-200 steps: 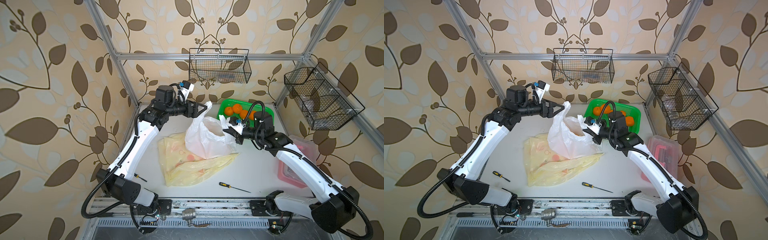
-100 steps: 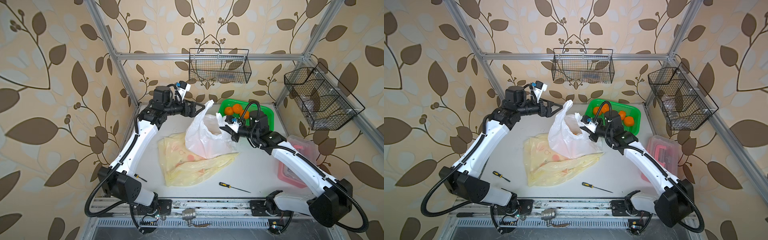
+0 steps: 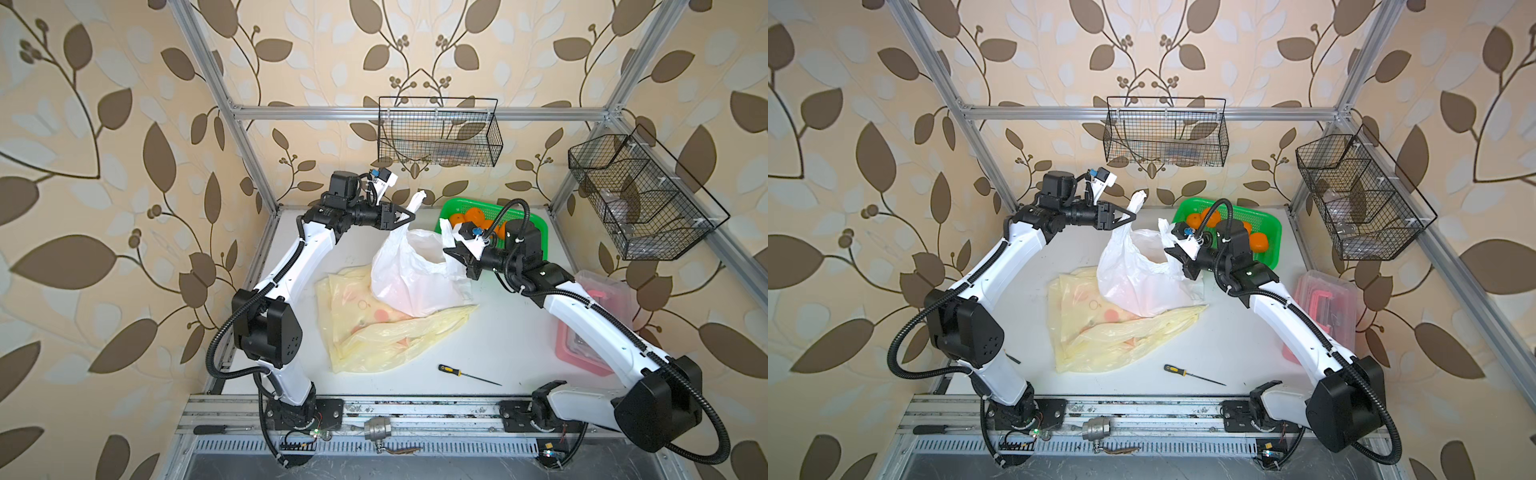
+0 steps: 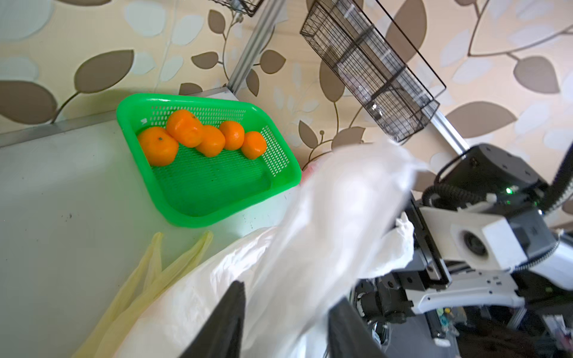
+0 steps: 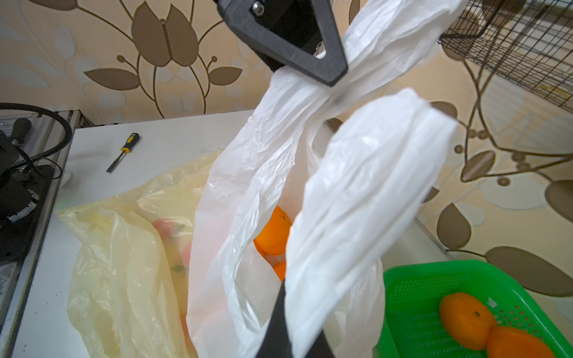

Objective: Place the oranges into plastic bags & tie knots
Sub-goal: Tie the plastic bag at the center of the board.

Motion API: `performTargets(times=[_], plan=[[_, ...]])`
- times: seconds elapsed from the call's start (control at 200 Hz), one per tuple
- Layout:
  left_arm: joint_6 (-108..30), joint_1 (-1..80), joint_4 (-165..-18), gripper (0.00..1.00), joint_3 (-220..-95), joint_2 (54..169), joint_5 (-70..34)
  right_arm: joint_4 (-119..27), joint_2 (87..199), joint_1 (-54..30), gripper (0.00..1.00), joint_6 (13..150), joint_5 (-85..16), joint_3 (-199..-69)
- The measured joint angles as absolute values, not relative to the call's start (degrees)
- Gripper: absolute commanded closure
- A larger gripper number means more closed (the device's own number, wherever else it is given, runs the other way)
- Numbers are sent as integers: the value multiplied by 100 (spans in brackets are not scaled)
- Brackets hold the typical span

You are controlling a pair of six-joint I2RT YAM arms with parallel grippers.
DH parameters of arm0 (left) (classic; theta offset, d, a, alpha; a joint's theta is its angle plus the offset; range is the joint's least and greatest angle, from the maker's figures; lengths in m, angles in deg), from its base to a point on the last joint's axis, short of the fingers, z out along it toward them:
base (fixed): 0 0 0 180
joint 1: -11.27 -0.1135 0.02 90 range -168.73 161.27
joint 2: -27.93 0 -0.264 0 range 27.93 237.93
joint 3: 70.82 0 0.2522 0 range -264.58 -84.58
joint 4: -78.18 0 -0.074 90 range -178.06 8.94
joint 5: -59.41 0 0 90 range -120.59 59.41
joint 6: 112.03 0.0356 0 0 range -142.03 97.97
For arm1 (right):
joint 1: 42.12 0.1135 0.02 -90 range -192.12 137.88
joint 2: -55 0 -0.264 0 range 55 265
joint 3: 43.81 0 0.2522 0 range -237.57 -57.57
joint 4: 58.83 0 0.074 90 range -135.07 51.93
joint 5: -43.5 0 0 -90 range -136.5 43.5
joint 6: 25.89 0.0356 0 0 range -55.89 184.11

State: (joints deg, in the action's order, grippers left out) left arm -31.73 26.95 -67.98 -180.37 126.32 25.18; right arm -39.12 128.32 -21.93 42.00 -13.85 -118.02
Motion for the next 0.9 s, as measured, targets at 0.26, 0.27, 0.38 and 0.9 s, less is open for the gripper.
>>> performTargets(times=[0.26,0.27,0.38,0.9], plan=[[-3090,2868,-6837,93,-17762,12538,2752,-3700,13307,-2366,100,4504,-1342,-12119],[-3081,2883,-6827,93,-17747,12529,2752,-3695,13324,-2366,100,4504,-1337,-12136],[-2865,3145,-6551,83,-17591,12389,2741,-3606,13471,-2366,100,4502,-1296,-12340],[-2054,3631,-5323,59,-17900,12326,2566,-3192,13866,-2049,100,3907,-765,-12855]])
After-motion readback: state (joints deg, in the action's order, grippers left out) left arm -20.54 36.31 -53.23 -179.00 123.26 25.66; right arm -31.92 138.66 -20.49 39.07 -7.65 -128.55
